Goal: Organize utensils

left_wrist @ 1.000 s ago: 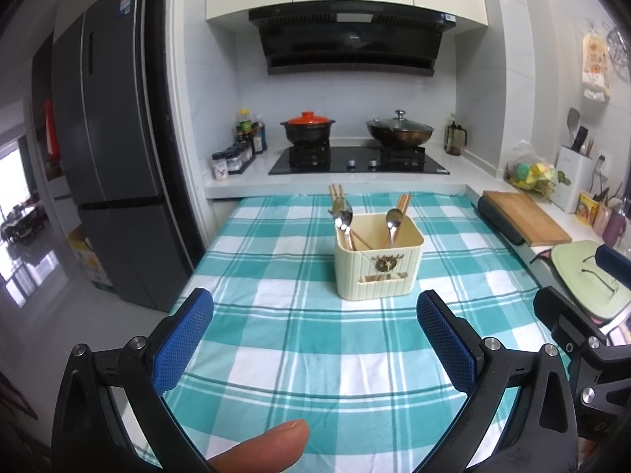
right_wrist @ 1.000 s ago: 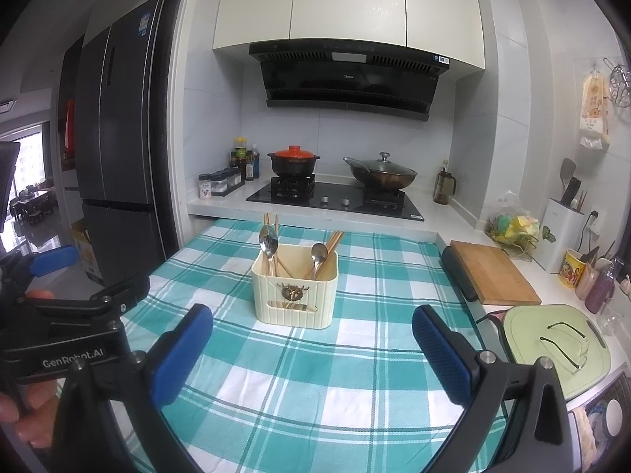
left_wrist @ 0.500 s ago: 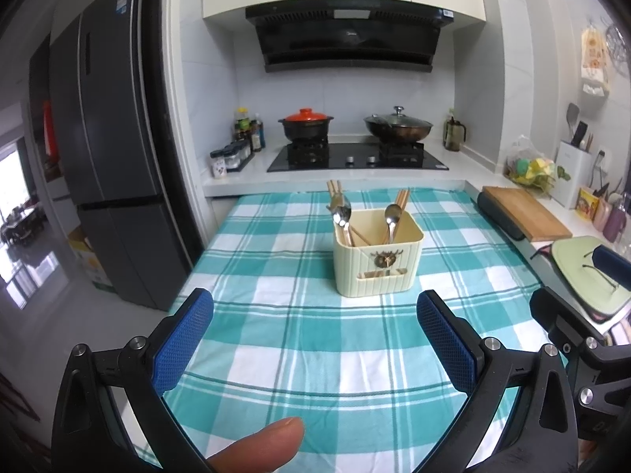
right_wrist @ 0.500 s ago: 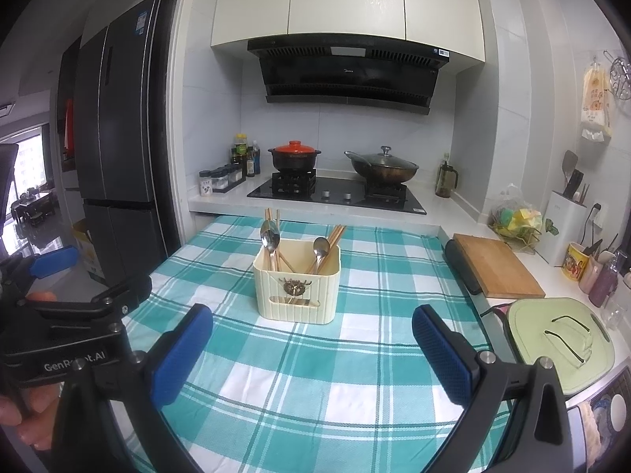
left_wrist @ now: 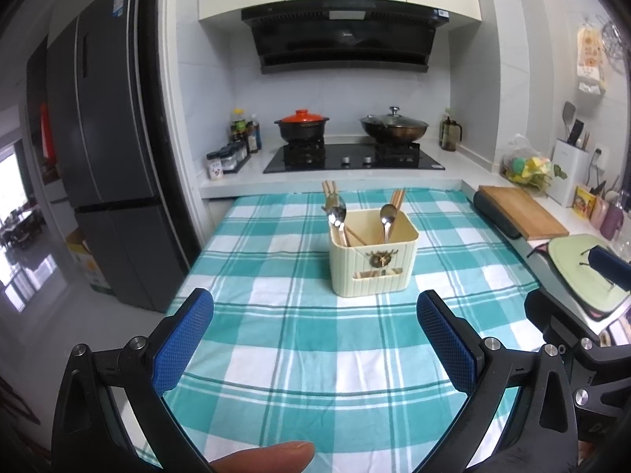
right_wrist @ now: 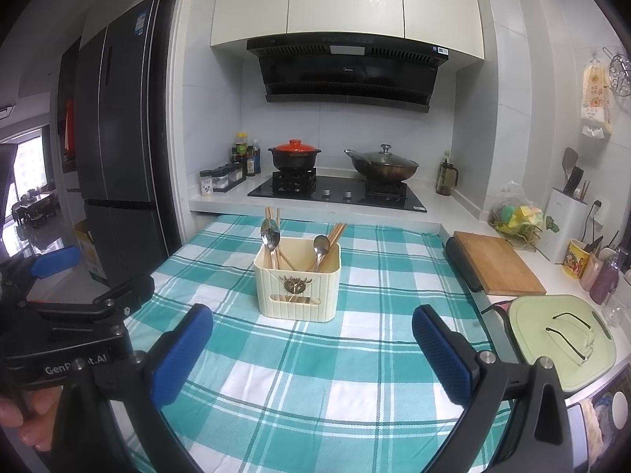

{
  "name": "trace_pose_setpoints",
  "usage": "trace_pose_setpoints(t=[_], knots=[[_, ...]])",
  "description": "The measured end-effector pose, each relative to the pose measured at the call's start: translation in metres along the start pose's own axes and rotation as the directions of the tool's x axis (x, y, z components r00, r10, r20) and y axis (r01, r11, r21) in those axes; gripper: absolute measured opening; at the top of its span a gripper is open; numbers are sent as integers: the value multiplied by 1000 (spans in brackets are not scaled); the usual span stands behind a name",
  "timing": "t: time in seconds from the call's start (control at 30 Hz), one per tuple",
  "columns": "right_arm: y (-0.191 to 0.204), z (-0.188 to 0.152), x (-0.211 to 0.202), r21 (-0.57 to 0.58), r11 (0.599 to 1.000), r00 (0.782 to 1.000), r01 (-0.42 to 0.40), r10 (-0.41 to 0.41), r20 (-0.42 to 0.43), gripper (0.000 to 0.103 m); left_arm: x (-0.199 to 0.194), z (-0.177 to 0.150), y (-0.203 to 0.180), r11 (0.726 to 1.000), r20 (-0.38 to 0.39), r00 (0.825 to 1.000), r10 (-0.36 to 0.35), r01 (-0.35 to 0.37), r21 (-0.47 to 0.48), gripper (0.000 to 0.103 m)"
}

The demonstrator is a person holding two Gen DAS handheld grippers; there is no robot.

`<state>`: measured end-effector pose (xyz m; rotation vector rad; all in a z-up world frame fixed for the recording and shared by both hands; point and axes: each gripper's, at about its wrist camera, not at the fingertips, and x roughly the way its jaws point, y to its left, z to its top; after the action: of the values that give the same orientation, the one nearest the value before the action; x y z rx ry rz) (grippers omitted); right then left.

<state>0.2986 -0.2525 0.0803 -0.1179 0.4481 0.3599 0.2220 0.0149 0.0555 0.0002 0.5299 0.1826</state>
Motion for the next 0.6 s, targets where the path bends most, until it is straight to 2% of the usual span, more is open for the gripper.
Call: trace_pose_setpoints(t=[0.6], knots=[[0,-1,-1,4,1000,1000,-3,3,-4,103,-1,-1,-4,1000,-3,1000,-4,4,3,103]])
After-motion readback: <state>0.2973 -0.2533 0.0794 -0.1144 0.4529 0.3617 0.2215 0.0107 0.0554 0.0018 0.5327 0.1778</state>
